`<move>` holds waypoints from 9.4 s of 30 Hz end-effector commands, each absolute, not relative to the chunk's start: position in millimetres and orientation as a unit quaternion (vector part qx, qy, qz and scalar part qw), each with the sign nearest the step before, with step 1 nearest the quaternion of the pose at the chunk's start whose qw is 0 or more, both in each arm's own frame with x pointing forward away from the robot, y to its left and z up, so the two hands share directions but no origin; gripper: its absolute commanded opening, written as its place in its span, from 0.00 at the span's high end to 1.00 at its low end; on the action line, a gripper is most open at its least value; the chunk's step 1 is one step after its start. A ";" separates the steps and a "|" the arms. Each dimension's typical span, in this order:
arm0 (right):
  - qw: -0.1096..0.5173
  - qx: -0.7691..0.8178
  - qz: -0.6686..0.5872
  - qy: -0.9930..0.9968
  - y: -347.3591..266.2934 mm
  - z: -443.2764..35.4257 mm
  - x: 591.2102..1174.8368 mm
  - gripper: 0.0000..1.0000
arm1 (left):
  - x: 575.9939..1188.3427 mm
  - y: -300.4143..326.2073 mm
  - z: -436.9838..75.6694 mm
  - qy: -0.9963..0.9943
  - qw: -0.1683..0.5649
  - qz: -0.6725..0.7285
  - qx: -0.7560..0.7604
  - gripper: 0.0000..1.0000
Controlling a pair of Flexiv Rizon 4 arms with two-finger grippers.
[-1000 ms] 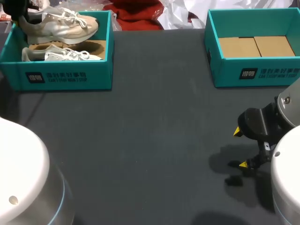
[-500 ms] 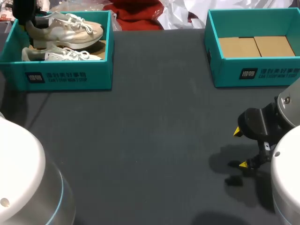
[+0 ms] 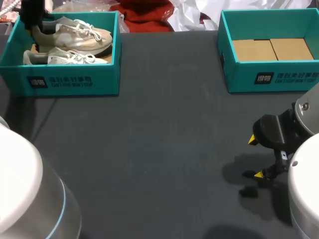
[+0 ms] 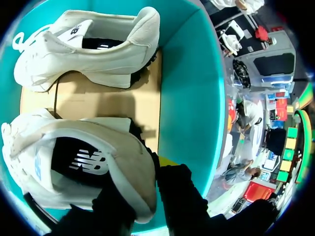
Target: Take the shoe out of the shoebox, open the shoe tongue, remove and reinsert the insole, then place the shoe into the shoebox
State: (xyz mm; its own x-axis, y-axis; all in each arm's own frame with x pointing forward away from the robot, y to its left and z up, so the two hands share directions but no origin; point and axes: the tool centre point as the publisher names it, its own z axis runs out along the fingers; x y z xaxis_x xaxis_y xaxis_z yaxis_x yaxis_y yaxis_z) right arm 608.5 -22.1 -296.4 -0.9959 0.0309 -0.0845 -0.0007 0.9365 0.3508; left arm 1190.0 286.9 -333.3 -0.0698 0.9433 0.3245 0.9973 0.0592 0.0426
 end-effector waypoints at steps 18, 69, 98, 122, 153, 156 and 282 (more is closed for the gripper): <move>0.046 0.008 0.177 0.983 -22.2 -296.7 606.0 0.00 | 1194.2 286.1 -354.6 -0.704 0.098 -0.152 -0.686 1.00; 0.046 0.008 0.177 0.983 -22.2 -296.7 606.0 0.00 | 1144.3 270.5 -249.7 -0.713 -0.029 -0.115 -0.691 0.04; 0.046 0.008 0.177 0.983 -22.2 -296.7 606.0 0.00 | 1071.8 268.2 -220.2 -0.705 0.006 -0.088 -0.704 0.00; 0.046 0.008 0.177 0.983 -22.2 -296.7 606.0 0.00 | 1052.9 262.1 -264.3 -0.696 0.023 -0.078 -0.714 0.00; 0.046 0.008 0.177 0.983 -22.2 -296.7 606.0 0.00 | 1045.0 270.0 -327.5 -0.722 0.037 -0.058 -0.689 0.21; 0.046 0.008 0.177 0.983 -22.2 -296.7 606.0 0.00 | 1046.4 270.0 -333.2 -0.724 0.040 -0.057 -0.686 0.24; 0.046 0.008 0.177 0.983 -22.2 -296.7 606.0 0.00 | 1021.2 329.4 -175.4 -0.752 0.024 -0.080 -0.654 1.00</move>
State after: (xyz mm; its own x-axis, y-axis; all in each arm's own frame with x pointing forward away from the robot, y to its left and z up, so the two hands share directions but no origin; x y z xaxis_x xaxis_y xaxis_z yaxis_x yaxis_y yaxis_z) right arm 608.4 -22.1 -296.4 -0.9959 0.0308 -0.0845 -0.0008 0.9364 0.3508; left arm 1020.3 331.2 -188.7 -0.1438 0.9803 0.1353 0.9864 0.1310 0.0990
